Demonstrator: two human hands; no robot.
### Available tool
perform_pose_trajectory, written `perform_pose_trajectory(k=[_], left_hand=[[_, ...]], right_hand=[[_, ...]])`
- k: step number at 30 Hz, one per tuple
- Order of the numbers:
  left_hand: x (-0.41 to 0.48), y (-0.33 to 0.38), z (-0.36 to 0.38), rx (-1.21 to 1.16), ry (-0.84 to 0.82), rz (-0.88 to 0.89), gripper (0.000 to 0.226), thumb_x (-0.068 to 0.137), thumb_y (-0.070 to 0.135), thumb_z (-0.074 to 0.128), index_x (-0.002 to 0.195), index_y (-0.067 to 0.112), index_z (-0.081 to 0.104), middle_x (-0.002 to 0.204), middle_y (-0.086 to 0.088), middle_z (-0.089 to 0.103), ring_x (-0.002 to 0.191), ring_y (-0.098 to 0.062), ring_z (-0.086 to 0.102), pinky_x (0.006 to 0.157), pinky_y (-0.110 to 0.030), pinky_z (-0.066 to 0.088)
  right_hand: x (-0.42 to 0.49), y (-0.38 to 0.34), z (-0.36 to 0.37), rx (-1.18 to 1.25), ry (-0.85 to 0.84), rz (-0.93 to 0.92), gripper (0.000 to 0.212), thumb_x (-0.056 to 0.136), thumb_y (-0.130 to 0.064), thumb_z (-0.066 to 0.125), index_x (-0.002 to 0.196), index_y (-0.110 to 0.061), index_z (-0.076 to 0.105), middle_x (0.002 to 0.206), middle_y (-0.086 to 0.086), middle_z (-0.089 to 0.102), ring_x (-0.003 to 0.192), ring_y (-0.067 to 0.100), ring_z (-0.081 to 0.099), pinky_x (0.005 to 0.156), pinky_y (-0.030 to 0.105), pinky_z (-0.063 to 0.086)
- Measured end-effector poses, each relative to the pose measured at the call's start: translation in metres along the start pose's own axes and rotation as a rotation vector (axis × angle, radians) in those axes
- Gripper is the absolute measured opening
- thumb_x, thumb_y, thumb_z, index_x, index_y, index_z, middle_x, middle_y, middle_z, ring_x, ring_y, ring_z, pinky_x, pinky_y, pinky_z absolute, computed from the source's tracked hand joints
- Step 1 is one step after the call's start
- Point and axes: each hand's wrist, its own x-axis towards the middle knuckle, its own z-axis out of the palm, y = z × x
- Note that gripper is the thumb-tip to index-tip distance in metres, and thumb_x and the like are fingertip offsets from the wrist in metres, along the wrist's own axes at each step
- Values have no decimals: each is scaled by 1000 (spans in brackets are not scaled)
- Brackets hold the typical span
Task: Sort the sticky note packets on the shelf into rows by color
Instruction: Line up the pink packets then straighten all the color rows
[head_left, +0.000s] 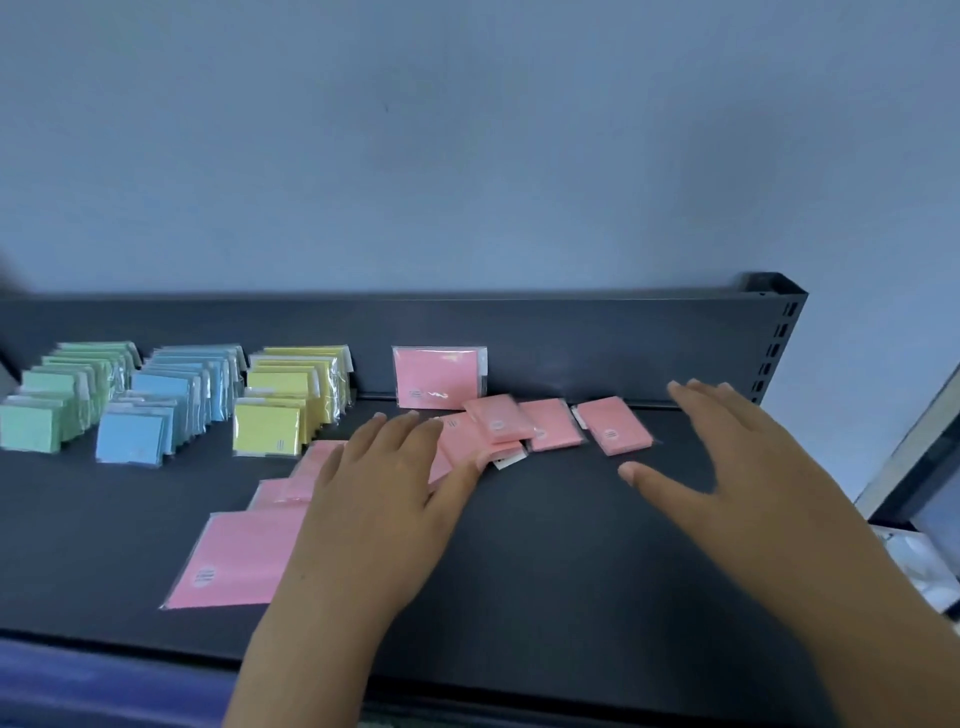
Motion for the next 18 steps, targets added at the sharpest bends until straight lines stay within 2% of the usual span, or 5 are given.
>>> perform_pose_trajectory(k=[4,8,13,18], left_hand=[[-6,-4,-1,-23,1,-25,85,86,77,12,144,30,53,152,8,50,146,-19,35,121,-43,29],[-14,-25,-6,-72,3,-77,89,81,78,11,145,32,52,153,11,46,148,-16,31,121,-41,29],[-17,-70,-18,-158,39,-101,90,81,78,16,146,28,52,152,11,47,144,-12,33,117,-36,33],[-11,-118,-31,-212,34,-40,72,94,74,31,145,28,52,148,13,49,139,-10,35,112,-32,34]], right_hand=[[3,-1,5,41,2,-6,87,87,-68,56,161,-34,25,168,-16,22,156,1,8,121,30,19],[7,-14,15,45,-21,-37,82,86,-69,56,158,-42,26,166,-20,22,155,0,8,120,31,21],[14,-45,30,26,-16,-43,81,86,-67,58,158,-40,32,165,-22,25,154,-3,10,114,23,18],[11,-89,43,22,45,14,82,83,-67,60,156,-39,37,163,-21,30,153,-1,16,118,30,26]])
